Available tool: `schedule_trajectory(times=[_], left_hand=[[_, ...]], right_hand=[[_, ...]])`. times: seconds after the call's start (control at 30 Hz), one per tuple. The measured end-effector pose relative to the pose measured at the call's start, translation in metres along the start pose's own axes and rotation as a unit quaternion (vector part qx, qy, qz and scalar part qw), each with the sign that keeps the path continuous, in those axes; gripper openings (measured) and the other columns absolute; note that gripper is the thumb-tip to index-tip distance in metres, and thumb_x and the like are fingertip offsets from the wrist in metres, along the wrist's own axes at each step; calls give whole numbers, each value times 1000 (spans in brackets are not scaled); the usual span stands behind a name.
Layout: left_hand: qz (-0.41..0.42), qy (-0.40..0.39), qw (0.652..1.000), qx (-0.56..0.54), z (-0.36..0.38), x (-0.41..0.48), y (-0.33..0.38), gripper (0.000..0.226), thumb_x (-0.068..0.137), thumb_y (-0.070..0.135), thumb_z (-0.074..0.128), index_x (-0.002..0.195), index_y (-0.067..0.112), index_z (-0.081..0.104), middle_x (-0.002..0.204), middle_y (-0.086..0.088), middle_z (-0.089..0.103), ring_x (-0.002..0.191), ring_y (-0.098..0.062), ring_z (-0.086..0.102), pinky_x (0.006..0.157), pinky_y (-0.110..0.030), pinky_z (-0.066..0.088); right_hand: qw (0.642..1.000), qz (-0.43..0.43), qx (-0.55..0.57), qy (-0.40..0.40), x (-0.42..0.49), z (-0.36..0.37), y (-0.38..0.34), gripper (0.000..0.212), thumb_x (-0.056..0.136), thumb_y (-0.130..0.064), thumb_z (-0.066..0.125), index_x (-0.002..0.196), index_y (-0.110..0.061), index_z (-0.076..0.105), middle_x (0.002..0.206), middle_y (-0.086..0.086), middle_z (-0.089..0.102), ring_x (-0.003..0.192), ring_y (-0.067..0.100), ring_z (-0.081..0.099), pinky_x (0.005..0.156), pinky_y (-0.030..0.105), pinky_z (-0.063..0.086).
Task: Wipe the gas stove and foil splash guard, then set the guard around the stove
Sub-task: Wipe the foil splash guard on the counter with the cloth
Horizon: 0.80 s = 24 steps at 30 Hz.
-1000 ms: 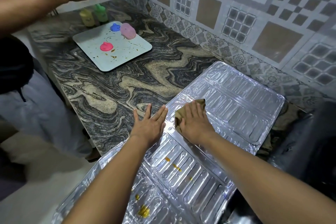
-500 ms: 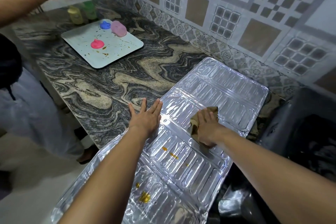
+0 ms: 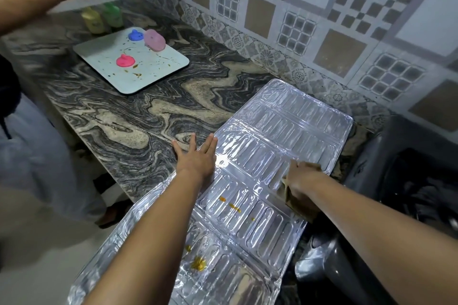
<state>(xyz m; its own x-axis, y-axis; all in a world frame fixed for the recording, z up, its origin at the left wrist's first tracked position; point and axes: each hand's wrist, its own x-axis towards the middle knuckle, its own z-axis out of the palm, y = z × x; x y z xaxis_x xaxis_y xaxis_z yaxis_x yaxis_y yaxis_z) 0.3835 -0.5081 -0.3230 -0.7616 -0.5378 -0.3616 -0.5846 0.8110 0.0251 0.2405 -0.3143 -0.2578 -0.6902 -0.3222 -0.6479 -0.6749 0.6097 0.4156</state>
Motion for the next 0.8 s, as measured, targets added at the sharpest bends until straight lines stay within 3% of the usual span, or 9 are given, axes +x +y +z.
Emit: schedule_trajectory(times=[0.07, 0.17, 0.27, 0.43, 0.6, 0.7, 0.8], left_hand=[[1, 5, 1000, 4, 1, 0, -1, 62, 106, 33, 16, 153, 27, -24, 161, 14, -26, 149, -37, -20, 105, -82, -5], [6, 4, 1000, 8, 2, 0, -2, 61, 106, 35, 15, 153, 27, -24, 161, 14, -26, 149, -36, -19, 105, -81, -5], [8, 5, 1000, 8, 2, 2, -3, 59, 106, 37, 11, 153, 28, -24, 161, 15, -25, 149, -35, -20, 105, -81, -7], [12, 9, 1000, 18, 2, 1, -4, 58, 105, 40, 8, 153, 28, -24, 161, 14, -25, 150, -35, -19, 105, -80, -7], [19, 18, 999, 41, -4, 0, -4, 57, 105, 42, 6, 153, 28, -22, 162, 14, -21, 150, -34, -18, 106, -79, -7], [46, 35, 997, 41, -6, 1, -9, 58, 105, 43, 8, 156, 27, -15, 163, 13, -15, 150, -34, -17, 107, -79, -7], [62, 78, 995, -25, -9, -7, -21, 59, 104, 48, 10, 157, 30, -9, 165, 12, -7, 150, -30, -17, 112, -73, -5]], right_hand=[[1000, 7, -1, -6, -2, -2, 4, 68, 101, -7, 46, 156, 4, 6, 158, 27, 15, 144, 47, 25, 113, 50, 32], [1000, -2, -7, 5, -1, -4, 15, 47, 100, -9, 49, 146, -1, 41, 149, 16, 41, 135, 33, 46, 105, 37, 44], [1000, 5, 26, 5, 4, -3, 18, 37, 96, -6, 53, 132, -2, 57, 135, 11, 57, 123, 28, 59, 96, 33, 50], [995, 33, 93, 0, 15, 1, 17, 40, 90, -9, 57, 129, -6, 58, 136, 9, 57, 125, 29, 56, 98, 35, 48], [997, 41, 70, 22, 9, -6, 17, 44, 92, -21, 53, 135, -16, 57, 140, 7, 55, 126, 29, 54, 100, 40, 43], [994, -1, 76, 77, -3, -18, 26, 35, 91, -21, 55, 126, -16, 61, 130, 7, 59, 116, 31, 59, 86, 38, 43], [981, -79, 126, 124, -17, -36, 33, 29, 82, -32, 75, 106, -20, 64, 119, 8, 59, 105, 31, 63, 81, 33, 48]])
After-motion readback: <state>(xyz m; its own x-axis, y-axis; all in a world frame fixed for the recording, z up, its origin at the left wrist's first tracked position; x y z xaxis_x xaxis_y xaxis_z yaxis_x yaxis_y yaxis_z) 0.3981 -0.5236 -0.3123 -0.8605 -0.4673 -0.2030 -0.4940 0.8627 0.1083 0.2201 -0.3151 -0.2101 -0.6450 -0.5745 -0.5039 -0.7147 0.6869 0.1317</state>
